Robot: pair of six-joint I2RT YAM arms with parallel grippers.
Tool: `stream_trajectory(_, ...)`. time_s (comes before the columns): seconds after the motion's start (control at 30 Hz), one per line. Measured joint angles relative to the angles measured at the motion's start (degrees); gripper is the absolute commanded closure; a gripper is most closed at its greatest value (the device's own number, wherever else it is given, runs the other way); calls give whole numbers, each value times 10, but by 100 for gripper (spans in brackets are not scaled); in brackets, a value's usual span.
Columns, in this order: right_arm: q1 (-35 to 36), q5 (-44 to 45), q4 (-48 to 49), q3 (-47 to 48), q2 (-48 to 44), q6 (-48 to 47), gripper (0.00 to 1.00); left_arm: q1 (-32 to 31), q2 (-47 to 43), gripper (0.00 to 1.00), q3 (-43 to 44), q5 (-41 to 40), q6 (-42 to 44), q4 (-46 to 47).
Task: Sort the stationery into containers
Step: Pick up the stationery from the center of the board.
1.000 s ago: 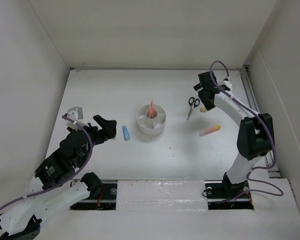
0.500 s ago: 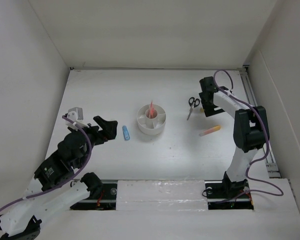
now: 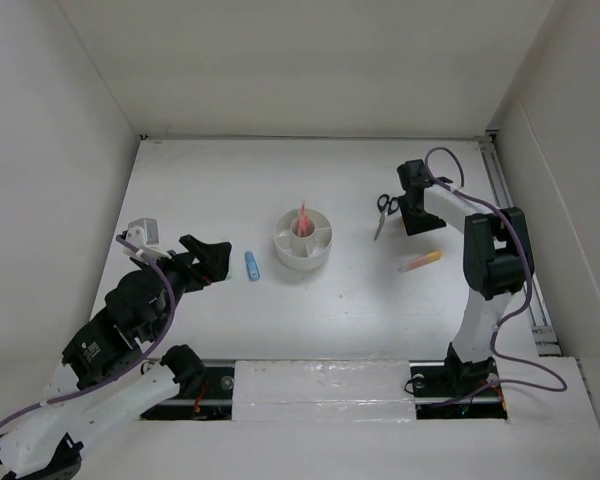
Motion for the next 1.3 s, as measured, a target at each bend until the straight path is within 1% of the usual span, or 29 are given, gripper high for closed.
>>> stream_trajectory(0.33, -3, -13, -25, 31, 25, 10, 32, 0, 1, 0, 0, 8, 4, 0)
stream_trajectory(0.4, -7, -17, -28, 39, 32, 8, 35, 0, 1, 0, 0, 9, 4, 0)
stream_trajectory(0.43, -8, -19, -33, 43, 36, 7, 35, 0, 1, 0, 0, 9, 5, 0)
stream_trajectory(0.77, -19, -37, -95, 92, 66, 7, 37, 0, -3, 0, 0, 11, 5, 0)
stream_trajectory(0.87, -21, -38, -123, 124, 84, 8, 37, 0, -3, 0, 0, 11, 5, 0)
stream_trajectory(0.93, -21, -38, -135, 142, 99, 9, 41, 0, -5, 0, -1, 11, 5, 0)
stream_trajectory(1.03, -22, -41, -155, 158, 108, 10, 42, 0, -10, 0, -1, 11, 5, 0)
stream_trajectory(1.17, -22, -43, -177, 172, 118, 17, 44, 0, -15, 0, -1, 11, 6, 0)
stream_trajectory(1.2, -22, -43, -180, 173, 118, 17, 48, 0, -16, 0, -1, 11, 6, 0)
stream_trajectory(1.23, -22, -43, -183, 174, 119, 18, 48, 0, -17, 0, -1, 11, 6, 0)
stream_trajectory(1.27, -22, -43, -187, 174, 119, 19, 51, 0, -19, 0, -1, 11, 6, 0)
stream_trajectory(1.3, -22, -43, -191, 174, 119, 19, 56, 0, -21, 0, -1, 11, 6, 0)
